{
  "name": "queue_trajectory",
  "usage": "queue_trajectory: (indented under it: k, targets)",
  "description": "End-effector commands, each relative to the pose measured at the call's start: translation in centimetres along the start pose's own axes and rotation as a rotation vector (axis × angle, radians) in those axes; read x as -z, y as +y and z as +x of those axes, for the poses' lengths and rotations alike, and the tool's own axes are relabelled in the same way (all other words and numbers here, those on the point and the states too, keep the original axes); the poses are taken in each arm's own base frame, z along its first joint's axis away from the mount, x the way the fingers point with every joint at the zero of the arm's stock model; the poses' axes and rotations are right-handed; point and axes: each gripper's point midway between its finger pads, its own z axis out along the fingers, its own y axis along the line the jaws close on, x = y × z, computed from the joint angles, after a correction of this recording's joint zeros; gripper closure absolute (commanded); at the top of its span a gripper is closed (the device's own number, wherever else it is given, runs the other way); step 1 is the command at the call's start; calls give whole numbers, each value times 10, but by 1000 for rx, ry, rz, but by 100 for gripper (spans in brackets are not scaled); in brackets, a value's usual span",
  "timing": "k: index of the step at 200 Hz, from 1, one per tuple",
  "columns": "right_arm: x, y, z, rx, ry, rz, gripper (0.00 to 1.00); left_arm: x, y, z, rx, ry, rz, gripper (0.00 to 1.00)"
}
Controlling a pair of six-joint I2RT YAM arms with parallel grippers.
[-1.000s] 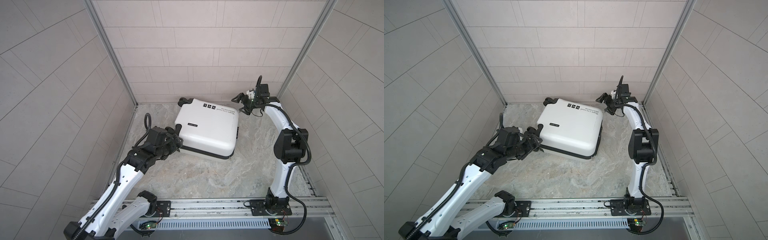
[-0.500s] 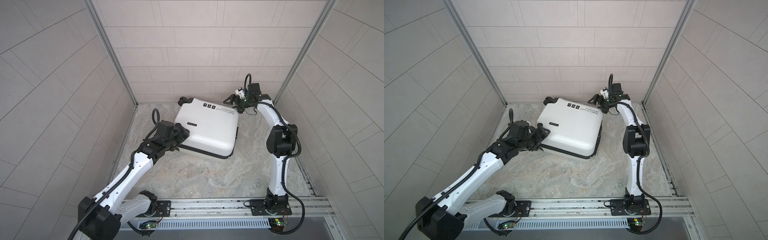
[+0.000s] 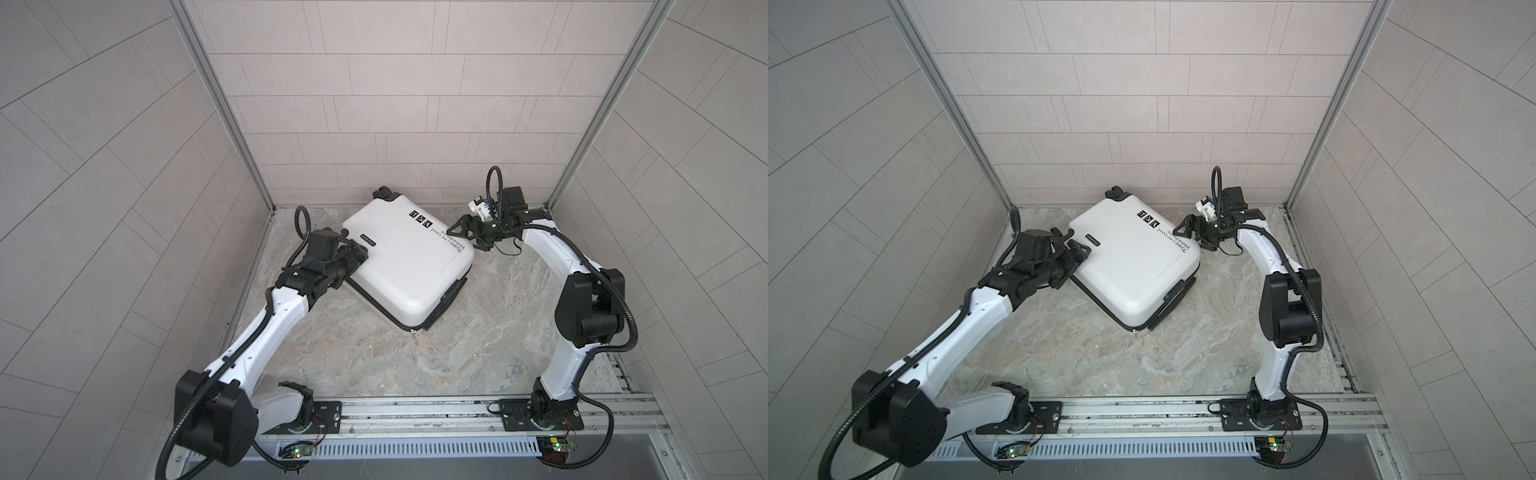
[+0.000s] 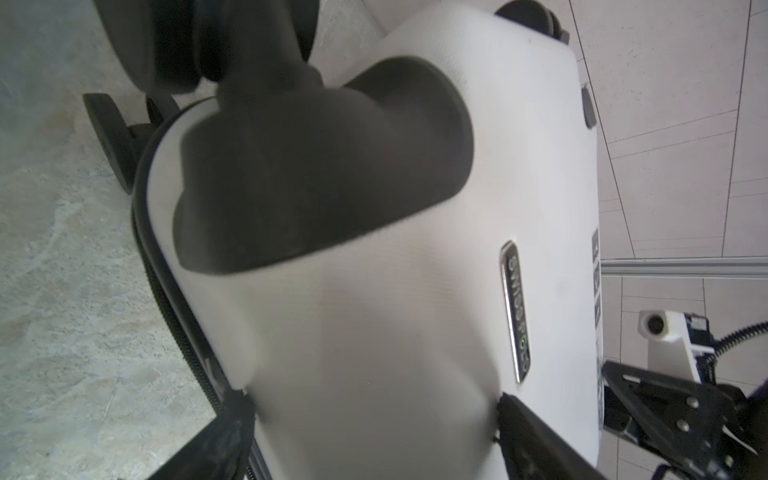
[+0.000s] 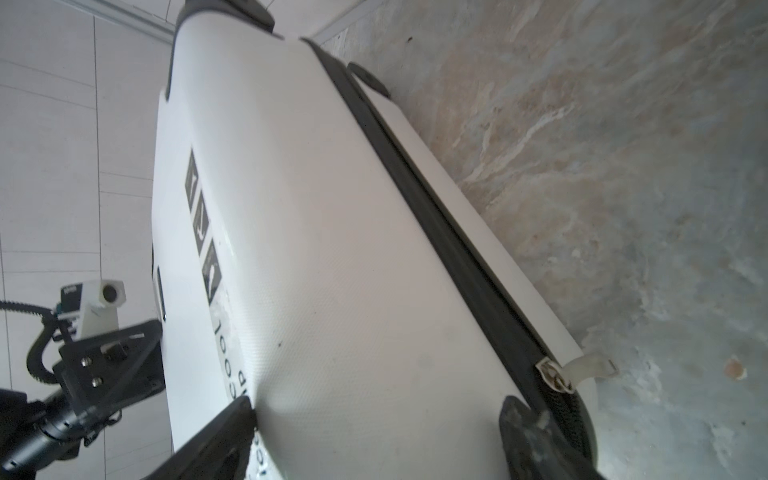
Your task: Pack the luggage
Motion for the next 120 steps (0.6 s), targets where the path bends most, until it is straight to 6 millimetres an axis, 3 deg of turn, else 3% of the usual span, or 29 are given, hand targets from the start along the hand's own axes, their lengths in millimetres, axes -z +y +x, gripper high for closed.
queue_trajectory:
  k: [1, 56, 120]
  targets:
    - [3, 29, 42, -27, 87, -72, 7, -16, -40, 4, -89, 71, 125, 8]
    - [18, 23, 66, -49, 47, -26, 7, -57, -74, -9, -142, 127, 169, 9]
    - [29, 25, 62, -62, 0, 17, 4, -106, -116, -15, -172, 194, 238, 9]
